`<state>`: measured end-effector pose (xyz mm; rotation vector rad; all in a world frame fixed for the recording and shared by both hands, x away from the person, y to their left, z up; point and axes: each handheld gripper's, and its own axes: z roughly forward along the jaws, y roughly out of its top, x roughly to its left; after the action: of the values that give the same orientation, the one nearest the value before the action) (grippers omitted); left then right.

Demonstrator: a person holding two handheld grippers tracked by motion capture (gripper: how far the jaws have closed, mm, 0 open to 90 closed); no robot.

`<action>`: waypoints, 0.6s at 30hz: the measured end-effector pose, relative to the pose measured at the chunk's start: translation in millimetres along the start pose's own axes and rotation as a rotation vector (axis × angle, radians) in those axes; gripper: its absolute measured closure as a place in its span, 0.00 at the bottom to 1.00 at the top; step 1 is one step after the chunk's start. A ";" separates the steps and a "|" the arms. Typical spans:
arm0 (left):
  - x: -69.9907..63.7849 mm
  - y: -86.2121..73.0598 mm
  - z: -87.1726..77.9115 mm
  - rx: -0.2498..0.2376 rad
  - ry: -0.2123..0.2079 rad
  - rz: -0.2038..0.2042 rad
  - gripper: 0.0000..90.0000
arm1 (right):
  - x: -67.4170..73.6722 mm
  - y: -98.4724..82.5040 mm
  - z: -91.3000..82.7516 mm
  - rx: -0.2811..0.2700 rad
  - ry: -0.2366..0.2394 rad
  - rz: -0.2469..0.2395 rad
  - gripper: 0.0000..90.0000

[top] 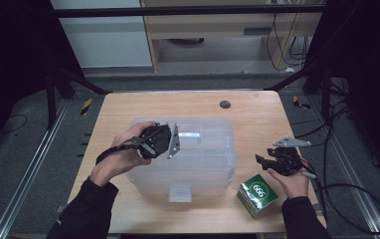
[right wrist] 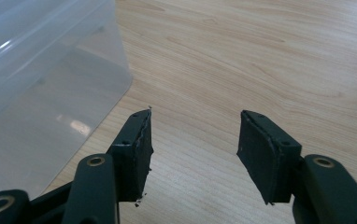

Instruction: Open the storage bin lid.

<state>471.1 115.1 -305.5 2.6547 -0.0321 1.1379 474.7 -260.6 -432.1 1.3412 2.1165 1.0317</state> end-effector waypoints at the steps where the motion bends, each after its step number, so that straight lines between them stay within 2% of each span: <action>1: -1.0 0.9 -0.2 0.004 0.007 0.011 0.80 | -0.1 0.3 -1.2 -0.006 0.005 0.000 0.51; 6: -2.0 2.3 -0.8 0.014 0.016 0.026 0.81 | 1.0 2.2 -5.1 -0.016 0.013 -0.003 0.54; 18: 0.6 -0.2 -1.2 -0.007 0.006 0.001 0.80 | 14.0 11.3 -16.2 -0.054 0.076 -0.035 0.65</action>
<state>470.8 115.7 -304.3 2.6448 -0.0364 1.1444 464.0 -251.0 -412.6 1.2542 2.1432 1.1335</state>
